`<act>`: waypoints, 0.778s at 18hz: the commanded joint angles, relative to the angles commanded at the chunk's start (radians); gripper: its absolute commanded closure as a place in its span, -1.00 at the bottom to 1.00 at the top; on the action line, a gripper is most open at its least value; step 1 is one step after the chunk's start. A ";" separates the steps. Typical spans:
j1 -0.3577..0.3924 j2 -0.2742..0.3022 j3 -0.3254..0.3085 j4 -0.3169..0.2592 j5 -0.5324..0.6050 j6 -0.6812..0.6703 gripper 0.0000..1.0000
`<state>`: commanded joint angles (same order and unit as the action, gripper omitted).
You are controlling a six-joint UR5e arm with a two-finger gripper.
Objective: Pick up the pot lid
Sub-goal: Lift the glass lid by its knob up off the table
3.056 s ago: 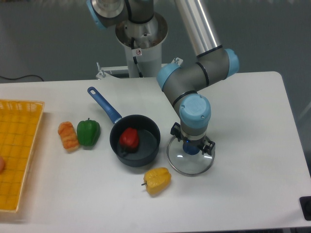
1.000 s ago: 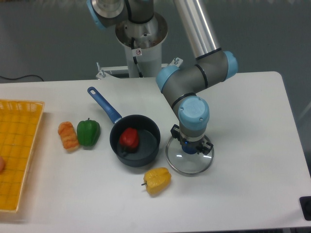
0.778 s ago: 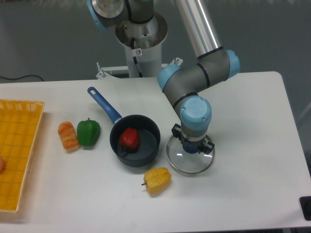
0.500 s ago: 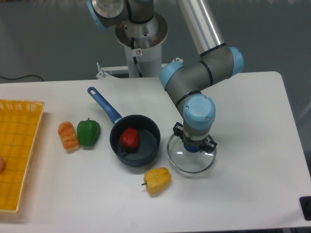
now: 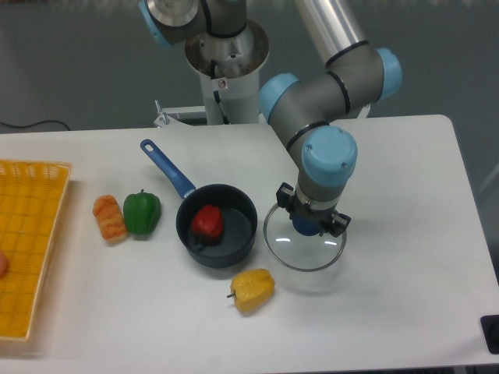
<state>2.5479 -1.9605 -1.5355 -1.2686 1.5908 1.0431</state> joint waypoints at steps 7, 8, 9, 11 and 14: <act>-0.008 0.017 -0.002 0.000 0.000 0.000 -0.13; -0.008 0.017 -0.002 0.002 0.000 0.000 -0.13; -0.008 0.017 -0.002 0.002 0.000 0.000 -0.13; -0.006 0.018 -0.002 0.000 0.000 0.003 -0.13; -0.008 0.018 -0.003 0.000 0.002 0.005 -0.13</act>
<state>2.5403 -1.9420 -1.5386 -1.2686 1.5923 1.0477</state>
